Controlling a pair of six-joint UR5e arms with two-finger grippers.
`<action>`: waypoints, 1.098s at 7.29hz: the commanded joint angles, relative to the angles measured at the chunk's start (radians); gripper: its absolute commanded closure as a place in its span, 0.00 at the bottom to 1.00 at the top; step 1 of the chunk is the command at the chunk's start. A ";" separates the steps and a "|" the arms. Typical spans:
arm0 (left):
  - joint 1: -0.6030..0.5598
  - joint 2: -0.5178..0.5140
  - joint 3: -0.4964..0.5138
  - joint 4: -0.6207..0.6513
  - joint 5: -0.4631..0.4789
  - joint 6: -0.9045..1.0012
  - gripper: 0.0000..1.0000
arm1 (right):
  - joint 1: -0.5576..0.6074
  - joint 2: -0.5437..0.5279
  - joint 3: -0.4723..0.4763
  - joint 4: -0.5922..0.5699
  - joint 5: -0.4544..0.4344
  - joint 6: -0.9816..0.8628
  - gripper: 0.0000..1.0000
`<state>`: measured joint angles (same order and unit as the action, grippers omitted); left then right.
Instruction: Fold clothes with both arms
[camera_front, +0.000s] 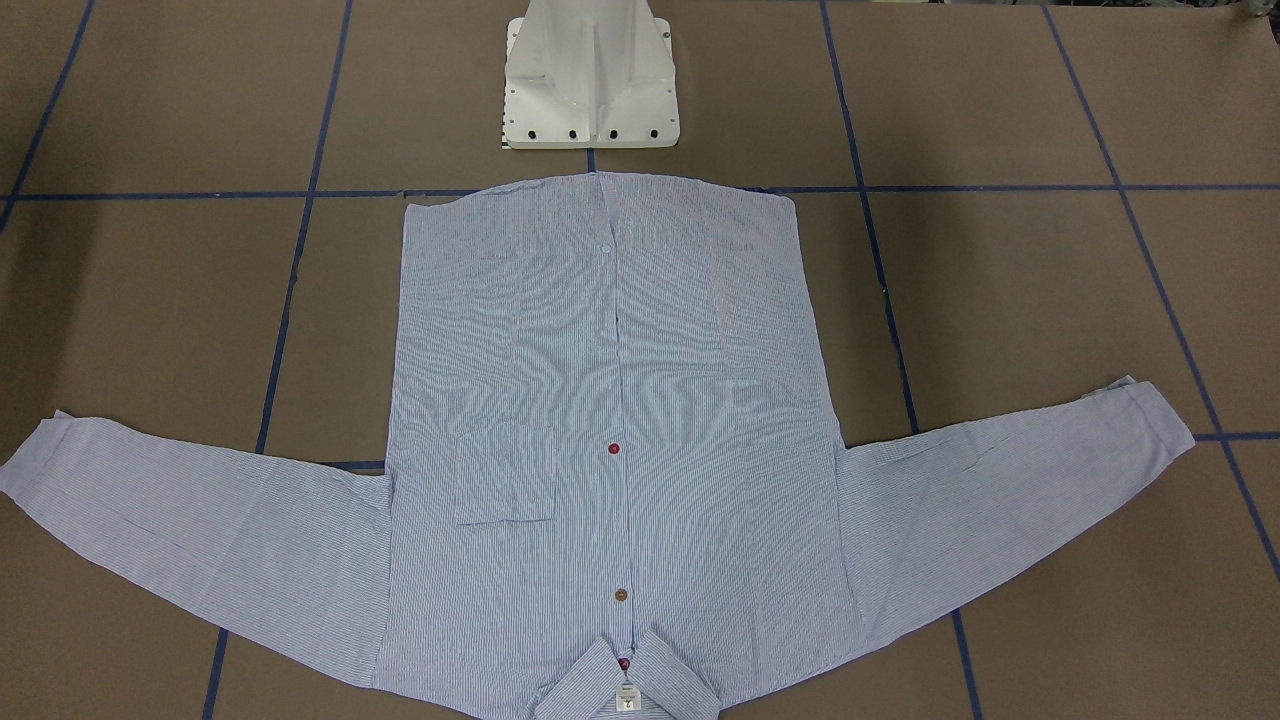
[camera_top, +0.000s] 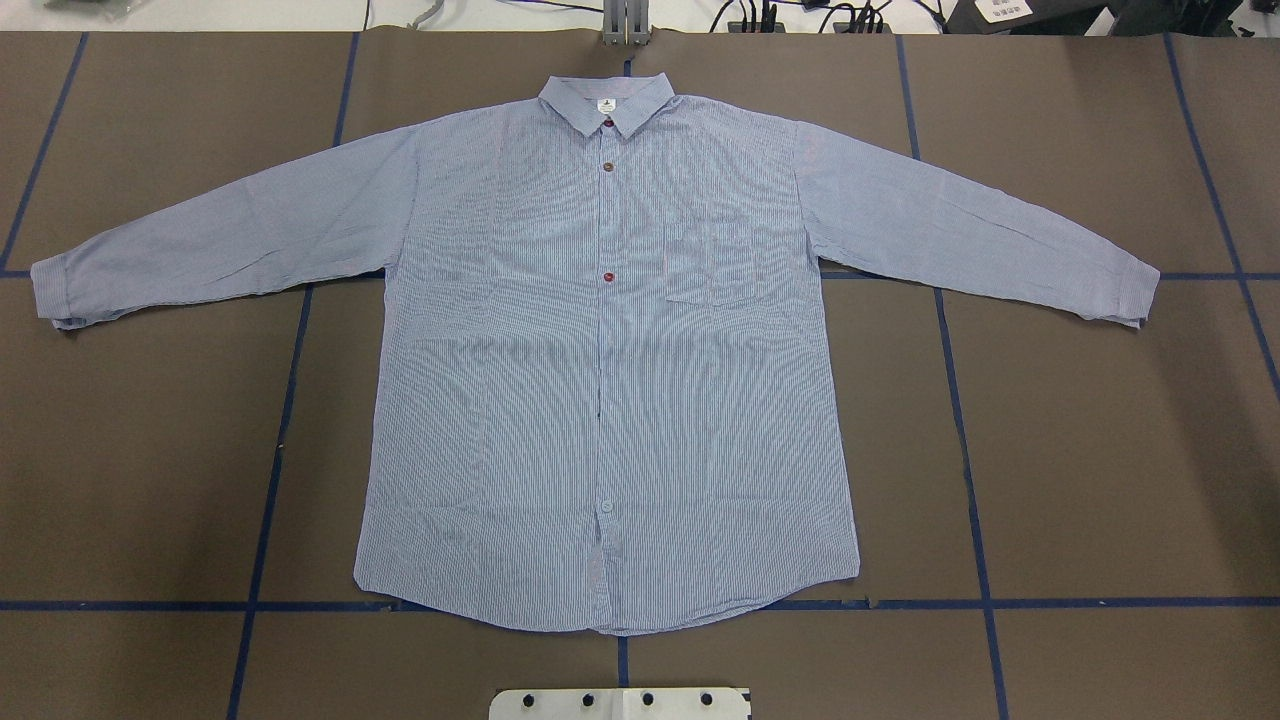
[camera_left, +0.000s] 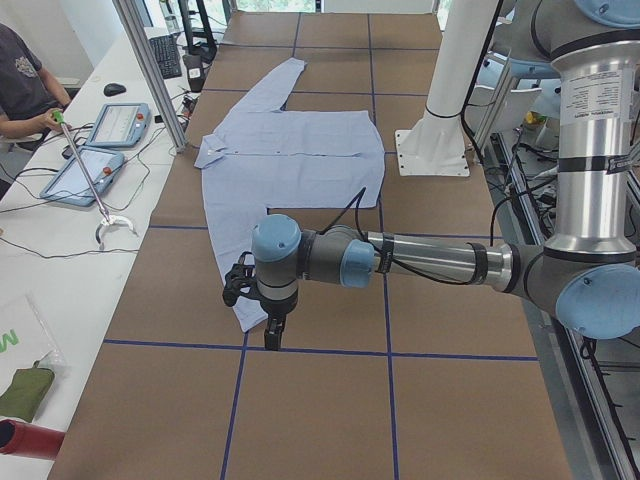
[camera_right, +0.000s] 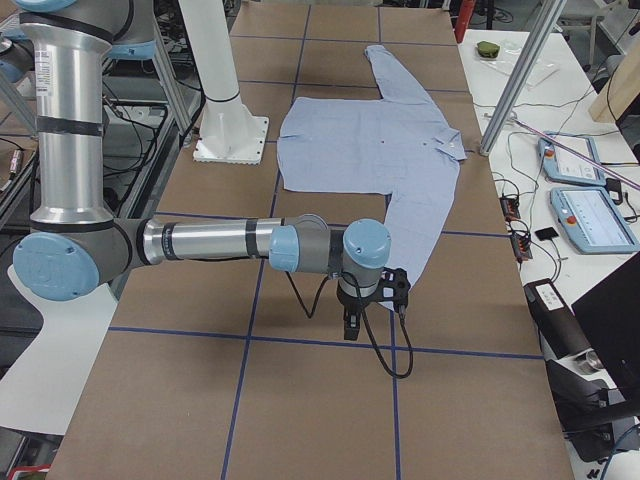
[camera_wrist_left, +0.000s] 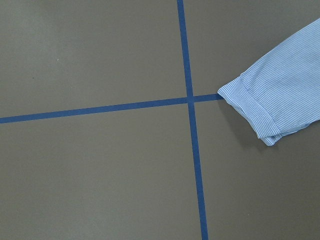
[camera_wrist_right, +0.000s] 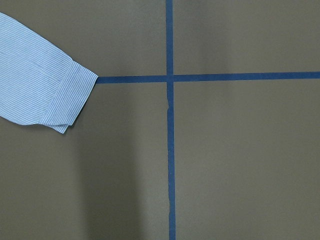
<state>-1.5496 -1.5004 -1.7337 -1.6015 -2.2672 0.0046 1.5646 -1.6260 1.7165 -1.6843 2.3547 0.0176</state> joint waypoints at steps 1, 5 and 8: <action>0.000 0.000 -0.001 0.000 0.000 -0.001 0.00 | 0.000 0.000 0.006 0.000 0.000 0.004 0.00; -0.001 -0.017 -0.001 -0.002 0.000 -0.003 0.00 | -0.003 0.014 0.009 0.000 0.006 0.016 0.00; 0.005 -0.037 -0.110 -0.020 -0.035 0.003 0.00 | -0.035 0.049 0.003 0.029 0.041 0.015 0.00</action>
<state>-1.5480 -1.5283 -1.8038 -1.6073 -2.2841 0.0039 1.5418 -1.5851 1.7248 -1.6686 2.3739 0.0342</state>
